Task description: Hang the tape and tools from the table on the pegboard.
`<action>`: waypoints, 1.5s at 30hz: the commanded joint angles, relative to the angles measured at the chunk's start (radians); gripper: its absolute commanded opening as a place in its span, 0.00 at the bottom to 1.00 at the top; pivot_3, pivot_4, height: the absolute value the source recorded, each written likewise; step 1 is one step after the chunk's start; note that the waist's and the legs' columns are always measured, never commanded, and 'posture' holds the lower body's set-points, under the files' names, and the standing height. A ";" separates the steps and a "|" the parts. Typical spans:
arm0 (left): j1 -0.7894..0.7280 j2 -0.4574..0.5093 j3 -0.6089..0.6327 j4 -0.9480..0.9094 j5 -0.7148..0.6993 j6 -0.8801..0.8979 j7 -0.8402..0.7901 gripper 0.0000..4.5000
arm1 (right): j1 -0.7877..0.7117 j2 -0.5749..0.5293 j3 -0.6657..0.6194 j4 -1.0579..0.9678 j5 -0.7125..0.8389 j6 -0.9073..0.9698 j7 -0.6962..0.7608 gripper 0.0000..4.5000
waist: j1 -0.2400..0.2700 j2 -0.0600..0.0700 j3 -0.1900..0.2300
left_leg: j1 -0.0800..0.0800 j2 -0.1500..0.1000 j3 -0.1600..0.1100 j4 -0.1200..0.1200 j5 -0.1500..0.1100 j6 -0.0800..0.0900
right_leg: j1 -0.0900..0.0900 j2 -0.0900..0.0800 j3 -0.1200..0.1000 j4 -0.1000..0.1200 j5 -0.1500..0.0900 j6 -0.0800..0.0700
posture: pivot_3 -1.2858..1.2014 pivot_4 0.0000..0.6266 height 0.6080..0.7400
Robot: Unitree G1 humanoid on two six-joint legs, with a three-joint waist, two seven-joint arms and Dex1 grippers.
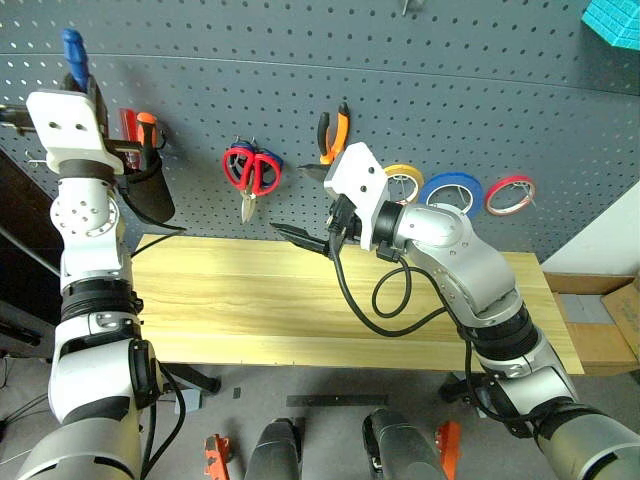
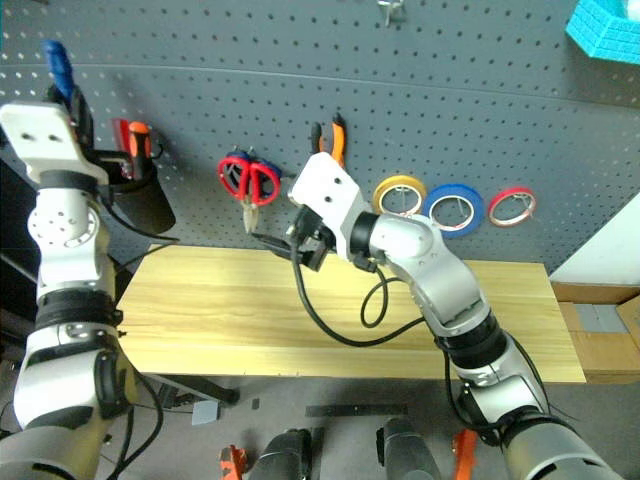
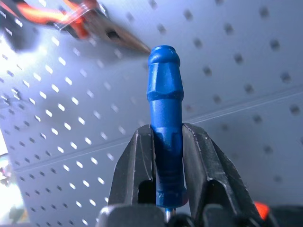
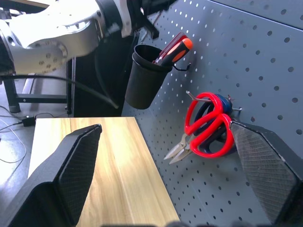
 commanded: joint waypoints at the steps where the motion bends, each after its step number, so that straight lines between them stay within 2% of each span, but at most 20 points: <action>1: -0.052 -0.011 -0.012 0.088 0.006 -0.071 0.047 0.11 | -0.024 -0.002 -0.026 -0.031 -0.007 -0.014 -0.001 1.00 | -0.002 0.000 0.000 | 0.000 0.000 0.000 0.000 0.000 0.000 | 0.000 0.000 0.000 0.000 0.000 0.000 | 0.46 0.18 1.00; 7: -0.061 -0.031 -0.023 0.164 -0.010 -0.113 0.069 0.11 | -0.024 -0.006 -0.020 -0.038 -0.008 -0.007 0.005 1.00 | -0.014 0.000 0.000 | 0.000 0.000 0.000 0.001 0.000 0.000 | 0.000 0.000 0.000 0.001 0.000 0.000 | 0.46 0.20 1.00; 13: -0.031 -0.044 -0.005 0.130 -0.044 -0.123 0.079 0.54 | -0.020 -0.009 -0.018 -0.045 -0.009 -0.003 0.005 1.00 | -0.030 0.000 0.000 | 0.000 0.000 0.000 0.001 0.000 0.000 | 0.000 0.000 0.000 0.003 0.000 0.000 | 0.46 0.20 1.00; 18: 0.016 -0.065 0.021 0.025 -0.108 -0.043 0.074 0.93 | -0.019 -0.010 -0.021 -0.045 -0.012 -0.010 0.005 1.00 | -0.043 0.000 0.000 | 0.000 0.000 -0.001 0.002 0.000 0.000 | 0.000 0.000 0.000 0.006 0.000 0.000 | 0.46 0.20 1.00; 23: 0.180 -0.118 -0.004 -0.385 -0.164 0.212 0.036 0.93 | -0.001 -0.030 -0.072 -0.084 0.019 -0.006 0.010 1.00 | -0.049 0.000 -0.001 | 0.000 0.000 -0.001 0.003 0.000 0.000 | -0.001 0.000 0.001 0.007 0.000 0.000 | 0.46 0.18 1.00; 26: 0.268 -0.136 -0.042 -0.649 -0.202 0.439 -0.004 0.93 | 0.049 -0.055 -0.148 -0.153 0.092 0.043 0.017 1.00 | -0.046 0.000 -0.003 | 0.000 0.000 -0.002 0.003 0.000 0.000 | 0.000 -0.001 0.001 0.008 0.000 0.000 | 0.47 0.17 1.00; 32: 0.401 -0.145 -0.110 -0.981 -0.277 0.707 -0.109 0.93 | 0.219 -0.128 -0.225 -0.258 0.150 0.121 -0.005 1.00 | -0.045 0.001 -0.023 | 0.001 -0.001 -0.002 0.003 0.000 0.000 | 0.001 0.000 0.001 0.008 0.000 0.000 | 0.48 0.14 1.00; 35: 0.474 -0.143 -0.138 -1.067 -0.297 0.798 -0.158 0.93 | 0.350 -0.138 -0.237 -0.300 0.133 0.118 -0.052 1.00 | -0.044 0.008 -0.034 | 0.004 -0.001 -0.001 0.003 0.000 0.000 | 0.003 0.001 0.003 0.008 0.000 0.000 | 0.48 0.12 1.00; 38: 0.571 -0.147 -0.167 -1.109 -0.296 0.857 -0.196 0.93 | 0.507 -0.108 -0.255 -0.286 0.090 0.053 -0.128 1.00 | -0.044 0.011 -0.047 | 0.018 0.000 0.001 0.000 0.000 0.000 | 0.016 0.002 0.004 0.005 -0.001 0.000 | 0.48 0.11 1.00; 41: 0.648 -0.133 -0.210 -1.102 -0.246 0.825 -0.239 0.93 | 0.627 -0.083 -0.271 -0.231 0.077 -0.013 -0.154 1.00 | -0.044 0.013 -0.056 | 0.020 0.000 0.004 0.001 0.000 0.000 | 0.016 0.003 0.008 0.005 -0.002 0.001 | 0.48 0.08 1.00; 45: 0.756 -0.181 -0.235 -1.017 -0.203 0.756 -0.236 0.93 | 0.763 -0.036 -0.312 -0.059 0.054 -0.191 -0.179 1.00 | -0.044 0.015 -0.078 | 0.025 0.001 0.006 0.000 0.001 0.001 | 0.023 0.004 0.010 0.003 -0.003 0.003 | 0.48 0.04 1.00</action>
